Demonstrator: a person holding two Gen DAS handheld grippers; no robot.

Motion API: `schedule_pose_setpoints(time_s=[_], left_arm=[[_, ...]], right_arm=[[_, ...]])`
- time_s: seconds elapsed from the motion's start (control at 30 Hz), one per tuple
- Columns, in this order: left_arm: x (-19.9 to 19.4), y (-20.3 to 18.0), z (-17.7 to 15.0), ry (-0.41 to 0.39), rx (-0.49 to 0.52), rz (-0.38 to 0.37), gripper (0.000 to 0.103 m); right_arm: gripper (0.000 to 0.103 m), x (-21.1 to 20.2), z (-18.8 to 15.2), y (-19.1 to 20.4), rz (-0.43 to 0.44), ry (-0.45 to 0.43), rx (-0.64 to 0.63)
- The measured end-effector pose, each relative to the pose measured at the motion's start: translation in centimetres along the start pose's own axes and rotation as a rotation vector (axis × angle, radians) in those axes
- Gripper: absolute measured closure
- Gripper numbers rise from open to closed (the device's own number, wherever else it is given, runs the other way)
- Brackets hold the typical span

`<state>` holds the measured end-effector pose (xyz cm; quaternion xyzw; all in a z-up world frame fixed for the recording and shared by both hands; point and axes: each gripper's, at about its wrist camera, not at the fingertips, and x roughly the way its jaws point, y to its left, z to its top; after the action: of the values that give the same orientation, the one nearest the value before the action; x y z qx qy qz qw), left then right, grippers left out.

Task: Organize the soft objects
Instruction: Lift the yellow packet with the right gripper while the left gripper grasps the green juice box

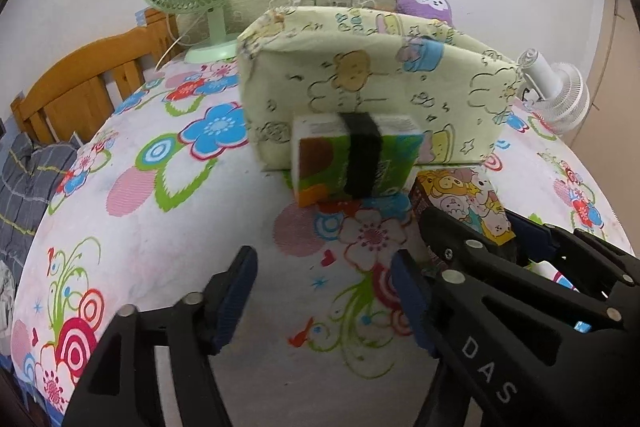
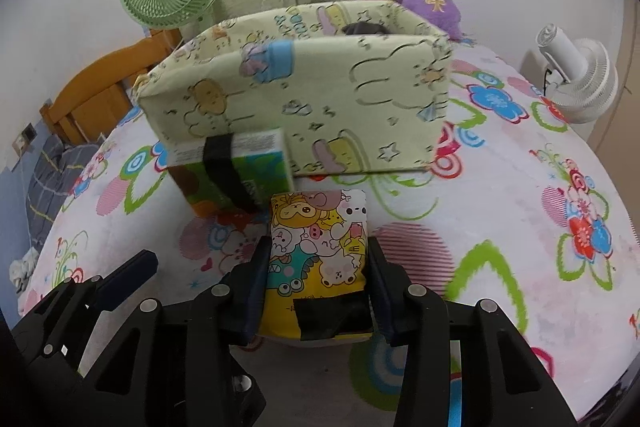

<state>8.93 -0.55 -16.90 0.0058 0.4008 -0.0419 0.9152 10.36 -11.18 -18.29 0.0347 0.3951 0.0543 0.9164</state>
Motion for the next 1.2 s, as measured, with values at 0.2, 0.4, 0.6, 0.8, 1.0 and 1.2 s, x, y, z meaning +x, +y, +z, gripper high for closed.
schedule_pose_setpoints(time_s=[0.2, 0.4, 0.6, 0.8, 1.0, 1.2], left_arm=[[0.2, -1.0, 1.0, -0.013, 0.004, 0.001, 0.02], [0.6, -1.8, 2.1, -0.025, 0.002, 0.014, 0.016], [1.4, -2.2, 3.2, -0.02, -0.008, 0.029, 0.016], [2.2, -2.6, 3.8, -0.016, 0.009, 0.039, 0.016], [3.3, -2.4, 4.3, -0.012, 0.003, 0.08, 0.016], [4.3, -2.5, 4.5, 0.033, 0.002, 0.068, 0.018]], right_arm=[[0.056, -0.7, 0.6, -1.4, -0.008, -0.03, 0.019], [0.056, -0.9, 1.5, -2.4, -0.012, -0.052, 0.042], [0.056, -0.9, 2.3, -2.9, -0.016, -0.071, 0.059], [0.056, -0.4, 2.7, -3.6, -0.016, -0.067, 0.076], [0.056, 0.2, 2.9, -4.0, -0.02, -0.062, 0.096], [0.056, 1.0, 2.9, -4.3, -0.01, -0.039, 0.126]])
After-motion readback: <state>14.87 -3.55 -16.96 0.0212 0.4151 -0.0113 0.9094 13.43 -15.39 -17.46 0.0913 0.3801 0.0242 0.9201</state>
